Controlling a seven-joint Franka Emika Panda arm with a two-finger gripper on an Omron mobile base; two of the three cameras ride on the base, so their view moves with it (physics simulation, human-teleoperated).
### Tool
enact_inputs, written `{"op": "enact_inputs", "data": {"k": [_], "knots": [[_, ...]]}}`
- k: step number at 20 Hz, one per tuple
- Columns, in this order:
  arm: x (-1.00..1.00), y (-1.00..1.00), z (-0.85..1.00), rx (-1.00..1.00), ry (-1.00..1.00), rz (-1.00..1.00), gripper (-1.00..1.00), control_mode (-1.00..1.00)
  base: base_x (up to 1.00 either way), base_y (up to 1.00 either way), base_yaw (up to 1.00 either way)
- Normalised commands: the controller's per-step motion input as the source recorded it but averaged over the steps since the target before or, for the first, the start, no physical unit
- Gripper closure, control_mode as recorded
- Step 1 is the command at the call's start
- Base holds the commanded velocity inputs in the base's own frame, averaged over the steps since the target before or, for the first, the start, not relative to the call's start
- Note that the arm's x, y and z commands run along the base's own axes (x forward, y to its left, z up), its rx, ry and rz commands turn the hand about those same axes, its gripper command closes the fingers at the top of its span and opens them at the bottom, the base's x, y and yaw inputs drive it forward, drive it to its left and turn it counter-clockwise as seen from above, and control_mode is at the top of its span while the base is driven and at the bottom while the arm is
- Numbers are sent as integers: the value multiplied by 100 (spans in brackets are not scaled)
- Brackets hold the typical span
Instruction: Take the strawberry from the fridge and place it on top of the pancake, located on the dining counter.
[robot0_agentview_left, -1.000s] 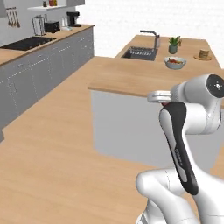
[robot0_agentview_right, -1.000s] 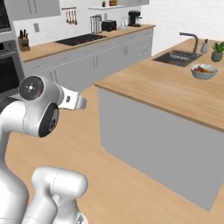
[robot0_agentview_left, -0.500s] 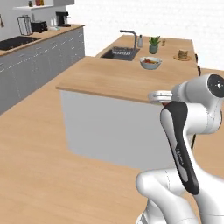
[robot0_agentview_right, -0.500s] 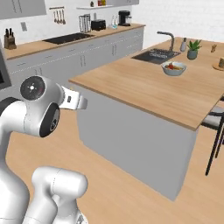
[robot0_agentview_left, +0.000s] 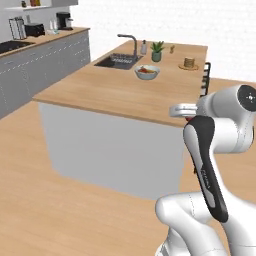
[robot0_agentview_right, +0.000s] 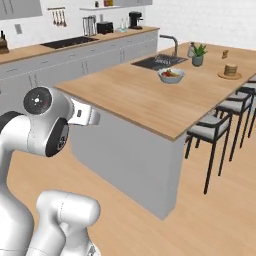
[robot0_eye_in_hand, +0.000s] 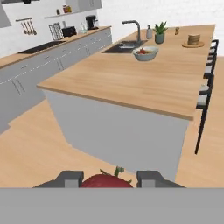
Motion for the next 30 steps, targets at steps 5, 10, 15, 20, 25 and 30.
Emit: {"op": "enact_inputs", "data": {"k": [5,10,15,20,25,30], "knots": [[0,0,0,0,0,0,100,100,1,-100,19],[0,0,0,0,0,0,100,100,30,-100,27],[0,0,0,0,0,0,100,100,62,-100,27],[0,0,0,0,0,0,100,100,65,-100,23],[0,0,0,0,0,0,100,100,56,-100,25],[0,0,0,0,0,0,100,100,56,-100,22]]}}
